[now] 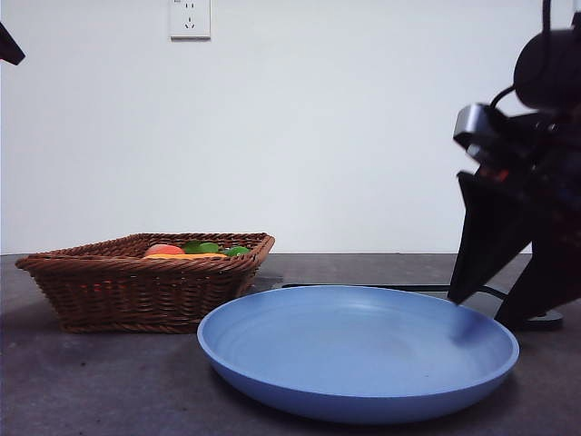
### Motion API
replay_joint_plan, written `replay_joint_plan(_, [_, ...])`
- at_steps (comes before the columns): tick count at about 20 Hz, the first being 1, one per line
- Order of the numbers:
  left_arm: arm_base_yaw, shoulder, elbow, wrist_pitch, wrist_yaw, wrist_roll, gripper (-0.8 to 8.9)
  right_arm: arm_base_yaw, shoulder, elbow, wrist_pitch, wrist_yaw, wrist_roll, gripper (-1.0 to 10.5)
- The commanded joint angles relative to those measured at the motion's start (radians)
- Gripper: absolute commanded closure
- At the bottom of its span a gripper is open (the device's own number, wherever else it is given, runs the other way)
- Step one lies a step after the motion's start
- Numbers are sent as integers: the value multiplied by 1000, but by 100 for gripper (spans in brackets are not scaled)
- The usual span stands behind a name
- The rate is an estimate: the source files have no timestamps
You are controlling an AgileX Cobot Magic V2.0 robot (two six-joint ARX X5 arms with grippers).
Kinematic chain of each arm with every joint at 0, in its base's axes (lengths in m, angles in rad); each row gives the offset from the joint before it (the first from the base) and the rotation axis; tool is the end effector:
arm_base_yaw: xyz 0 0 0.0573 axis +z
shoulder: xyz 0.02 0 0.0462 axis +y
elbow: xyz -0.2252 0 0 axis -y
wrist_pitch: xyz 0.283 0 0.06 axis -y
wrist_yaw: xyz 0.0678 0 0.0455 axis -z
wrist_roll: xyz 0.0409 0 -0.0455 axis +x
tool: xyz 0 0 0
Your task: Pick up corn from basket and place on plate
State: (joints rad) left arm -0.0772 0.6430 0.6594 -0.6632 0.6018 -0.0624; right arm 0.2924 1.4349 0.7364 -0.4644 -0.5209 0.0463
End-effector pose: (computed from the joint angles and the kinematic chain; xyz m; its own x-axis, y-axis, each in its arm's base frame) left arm 0.2004 -0.0387 0.2420 0.6122 -0.6152 -0.4968 0.4755 0.7884 -0.3903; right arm 0.2678 0.1019 0.0958 0.1860 0.5757 -0.7962 -0.3979 0.7851 0.4747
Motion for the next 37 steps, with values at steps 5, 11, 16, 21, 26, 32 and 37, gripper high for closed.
replay_joint_plan(5, [-3, 6, 21, 6, 4, 5, 409, 23, 75, 18, 50, -2, 19, 815])
replay_joint_plan(11, [-3, 7, 21, 7, 4, 6, 409, 23, 76, 18, 51, 58, 51, 943])
replay_joint_plan(16, [-19, 38, 21, 30, 1, 6, 410, 23, 74, 18, 50, 53, 77, 943])
replay_joint_plan(21, [-89, 131, 79, 65, -87, 29, 410, 19, -8, 50, -35, 50, 82, 943])
replay_joint_plan(26, [-176, 305, 189, 84, -187, 82, 410, -3, -200, 79, -157, 52, 82, 943])
replay_joint_plan(32, [-268, 593, 359, 84, -298, 152, 410, -79, -416, 79, -274, 96, 80, 943])
replay_joint_plan(37, [-318, 831, 493, 83, -345, 187, 410, -171, -499, 79, -303, 91, 78, 943])
